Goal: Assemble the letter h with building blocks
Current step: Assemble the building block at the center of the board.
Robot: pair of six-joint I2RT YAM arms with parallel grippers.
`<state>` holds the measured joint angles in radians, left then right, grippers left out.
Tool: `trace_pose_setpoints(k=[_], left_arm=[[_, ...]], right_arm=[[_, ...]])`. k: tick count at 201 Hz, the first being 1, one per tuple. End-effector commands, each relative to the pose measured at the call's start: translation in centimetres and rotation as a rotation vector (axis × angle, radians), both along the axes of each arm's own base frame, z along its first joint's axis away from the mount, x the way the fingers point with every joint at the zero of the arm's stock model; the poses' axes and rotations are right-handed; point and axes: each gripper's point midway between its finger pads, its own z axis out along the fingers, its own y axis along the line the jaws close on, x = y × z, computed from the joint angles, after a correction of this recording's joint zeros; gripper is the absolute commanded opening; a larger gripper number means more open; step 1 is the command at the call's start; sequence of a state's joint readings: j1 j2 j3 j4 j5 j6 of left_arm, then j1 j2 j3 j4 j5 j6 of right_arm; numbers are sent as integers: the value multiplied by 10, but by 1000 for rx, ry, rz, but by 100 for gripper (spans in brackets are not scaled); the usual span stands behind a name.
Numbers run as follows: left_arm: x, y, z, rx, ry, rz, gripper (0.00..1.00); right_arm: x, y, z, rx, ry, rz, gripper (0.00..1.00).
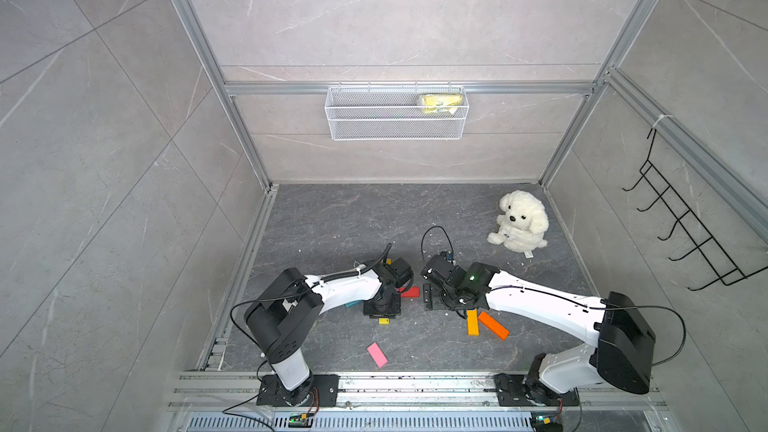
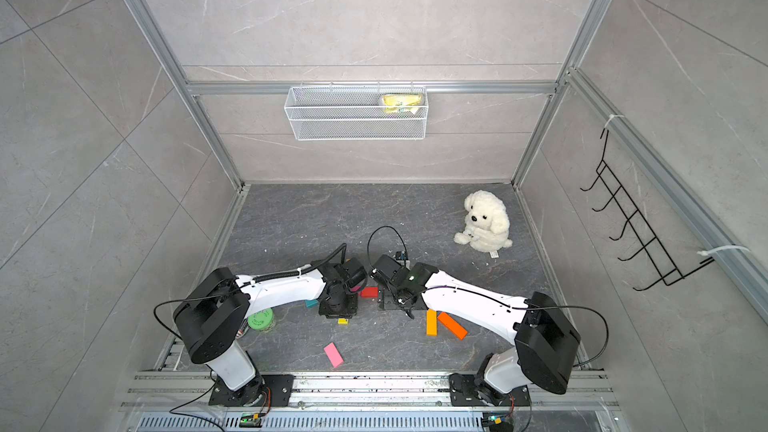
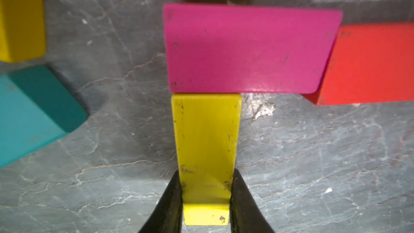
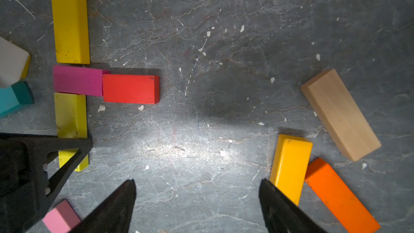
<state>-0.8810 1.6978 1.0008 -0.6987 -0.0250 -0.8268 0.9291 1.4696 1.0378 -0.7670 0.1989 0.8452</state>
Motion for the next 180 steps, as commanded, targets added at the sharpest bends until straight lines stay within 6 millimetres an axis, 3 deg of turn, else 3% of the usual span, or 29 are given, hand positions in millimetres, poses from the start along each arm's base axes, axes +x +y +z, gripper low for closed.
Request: trace_pose_setpoints(k=[1,35,84,108,127,151,180], left_arm=[[9,-5,5,-6,-23,1,33],[10,-8,5,-10,-15,-6,48],[10,-7,17,-27,-34,-4,51],[10,2,36,-20,-69,20,53],[14,28,70,23,-170,75,56],[22,80,122,83,-341,191,62],[28,138,145,6,-385,359,61]], right_arm=[[0,-9,-3,-25,-3,-25,89],[0,-8,-1,-21,-5,-25,89],[4,-3,13,-5,-20,-15,89],[17,20,28,40,-31,8,89],[31,46,38,78,-30,21,89],[50,71,39,86,-24,-15,89],[69,97,24,58,2,-42,89]])
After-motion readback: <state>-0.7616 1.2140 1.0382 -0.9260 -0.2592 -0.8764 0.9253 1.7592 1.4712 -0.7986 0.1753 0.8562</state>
